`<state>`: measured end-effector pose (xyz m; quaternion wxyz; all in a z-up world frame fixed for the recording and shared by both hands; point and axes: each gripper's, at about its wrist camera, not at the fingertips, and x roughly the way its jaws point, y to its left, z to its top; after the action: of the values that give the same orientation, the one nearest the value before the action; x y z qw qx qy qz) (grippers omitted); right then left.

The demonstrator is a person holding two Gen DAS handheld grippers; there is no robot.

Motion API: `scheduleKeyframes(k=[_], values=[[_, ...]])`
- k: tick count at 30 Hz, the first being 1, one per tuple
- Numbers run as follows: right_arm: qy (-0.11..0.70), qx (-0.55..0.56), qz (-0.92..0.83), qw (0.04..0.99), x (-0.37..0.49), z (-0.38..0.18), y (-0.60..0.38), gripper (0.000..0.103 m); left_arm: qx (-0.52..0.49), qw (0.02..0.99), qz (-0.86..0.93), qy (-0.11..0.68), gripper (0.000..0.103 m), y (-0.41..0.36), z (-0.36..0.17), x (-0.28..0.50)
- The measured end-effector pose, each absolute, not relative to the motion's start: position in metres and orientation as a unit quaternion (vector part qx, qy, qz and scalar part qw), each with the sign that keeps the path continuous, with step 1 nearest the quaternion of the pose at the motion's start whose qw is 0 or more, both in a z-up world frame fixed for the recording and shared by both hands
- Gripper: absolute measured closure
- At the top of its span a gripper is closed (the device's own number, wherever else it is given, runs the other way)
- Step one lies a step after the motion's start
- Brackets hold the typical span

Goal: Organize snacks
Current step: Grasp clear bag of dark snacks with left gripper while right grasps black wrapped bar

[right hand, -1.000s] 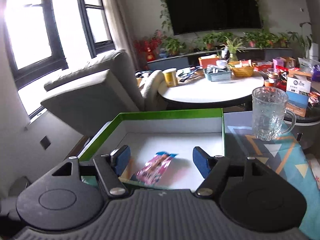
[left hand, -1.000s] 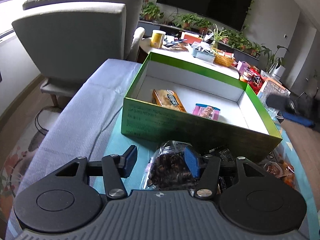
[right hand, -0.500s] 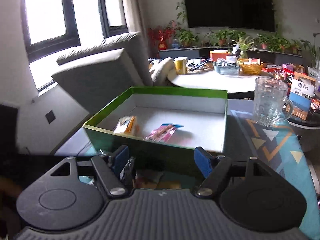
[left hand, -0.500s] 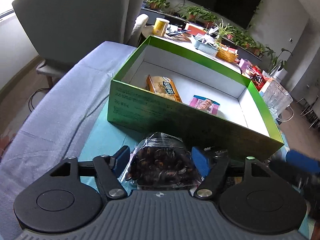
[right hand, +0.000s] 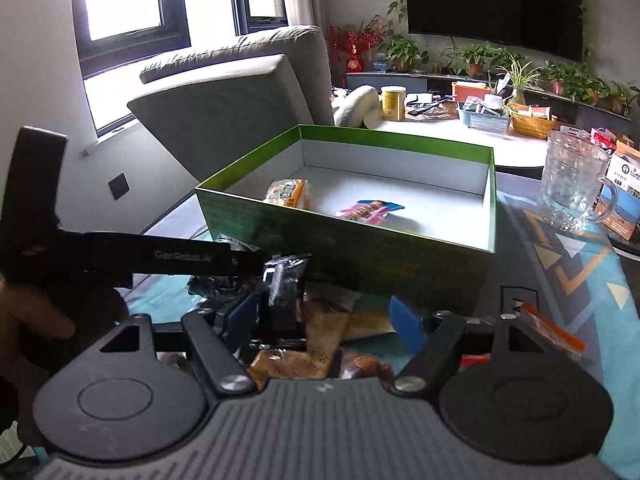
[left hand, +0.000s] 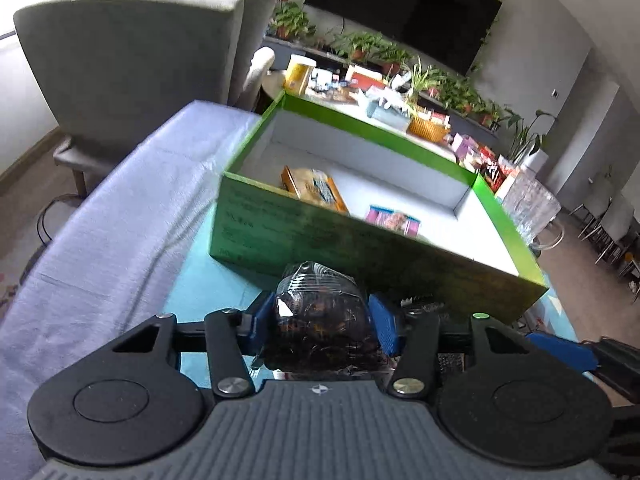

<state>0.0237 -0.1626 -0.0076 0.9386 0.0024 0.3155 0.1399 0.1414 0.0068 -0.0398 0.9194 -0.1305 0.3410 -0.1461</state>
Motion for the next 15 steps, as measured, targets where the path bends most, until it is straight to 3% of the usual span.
scheduleKeyframes(k=[11,15], values=[[0.325,-0.029,0.105,0.939,0.037,-0.021,-0.13,0.03,-0.108,0.944,-0.114,0.29,0.054,0.032,-0.016,0.119],[0.338,-0.028,0.093,0.936,0.044,-0.024,-0.126,0.049,-0.116,0.943,-0.107,0.292,0.054,0.04,-0.019,0.121]])
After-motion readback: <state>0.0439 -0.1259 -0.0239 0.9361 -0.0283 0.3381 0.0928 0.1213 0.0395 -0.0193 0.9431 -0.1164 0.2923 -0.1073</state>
